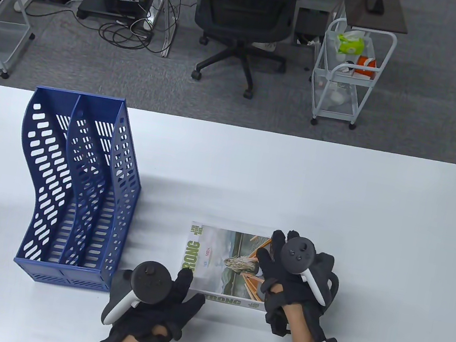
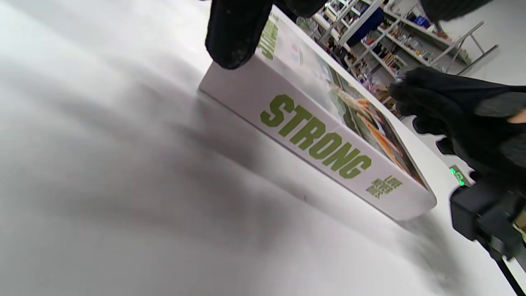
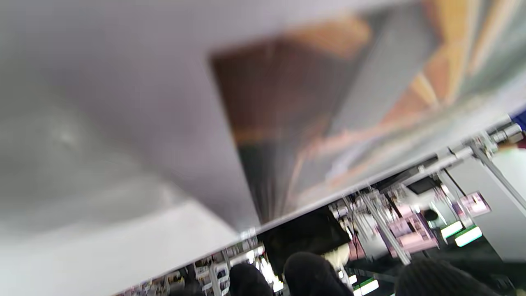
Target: Insert the book into the document holder
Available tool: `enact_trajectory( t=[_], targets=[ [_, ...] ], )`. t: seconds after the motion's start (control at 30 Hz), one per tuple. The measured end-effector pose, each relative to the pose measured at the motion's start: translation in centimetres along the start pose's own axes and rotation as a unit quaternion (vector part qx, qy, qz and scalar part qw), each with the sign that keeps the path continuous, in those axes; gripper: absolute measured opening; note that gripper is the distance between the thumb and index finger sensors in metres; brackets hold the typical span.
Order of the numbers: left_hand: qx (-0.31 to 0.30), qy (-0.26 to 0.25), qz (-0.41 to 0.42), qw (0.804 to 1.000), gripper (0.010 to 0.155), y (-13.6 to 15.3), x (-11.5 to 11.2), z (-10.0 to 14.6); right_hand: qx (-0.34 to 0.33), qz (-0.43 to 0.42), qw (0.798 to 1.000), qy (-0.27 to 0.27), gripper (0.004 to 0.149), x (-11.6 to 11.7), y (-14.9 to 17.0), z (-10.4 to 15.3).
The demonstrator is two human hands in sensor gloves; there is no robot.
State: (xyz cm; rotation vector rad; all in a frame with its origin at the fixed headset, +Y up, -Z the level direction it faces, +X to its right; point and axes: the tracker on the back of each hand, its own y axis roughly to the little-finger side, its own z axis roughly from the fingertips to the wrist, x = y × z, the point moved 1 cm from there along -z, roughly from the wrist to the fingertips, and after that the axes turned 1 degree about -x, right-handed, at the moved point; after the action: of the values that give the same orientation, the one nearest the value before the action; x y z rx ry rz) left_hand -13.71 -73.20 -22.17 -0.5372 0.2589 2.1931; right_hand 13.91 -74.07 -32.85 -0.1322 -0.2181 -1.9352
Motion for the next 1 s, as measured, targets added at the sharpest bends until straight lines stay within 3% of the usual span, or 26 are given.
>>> enact_trajectory(
  t=[0.17,0.27,0.47,0.87,1.0],
  targets=[
    [-0.01,0.029,-0.002,1.0,0.078,-0.2,-0.2,0.0,-0.015,0.06,0.996,-0.069,0.079,1.9,-0.2,-1.2],
    [-0.014,0.052,0.01,0.998,0.078,-0.4,-0.6,-0.1,-0.023,0.02,0.998,-0.06,0.077,1.7,0.3,-1.3],
    [0.015,0.039,-0.013,0.999,0.078,0.4,-1.1,-1.0,-0.045,-0.045,0.997,-0.043,0.073,1.5,2.0,-1.6],
    [0.015,0.036,0.013,0.999,0.078,1.2,-1.2,-1.9,-0.06,-0.036,0.998,-0.005,0.073,0.5,2.4,-0.3],
    [0.008,0.016,0.009,1.0,0.079,1.1,-1.3,-2.1,-0.052,-0.05,0.997,-0.021,0.073,0.2,2.9,0.2]
  ],
)
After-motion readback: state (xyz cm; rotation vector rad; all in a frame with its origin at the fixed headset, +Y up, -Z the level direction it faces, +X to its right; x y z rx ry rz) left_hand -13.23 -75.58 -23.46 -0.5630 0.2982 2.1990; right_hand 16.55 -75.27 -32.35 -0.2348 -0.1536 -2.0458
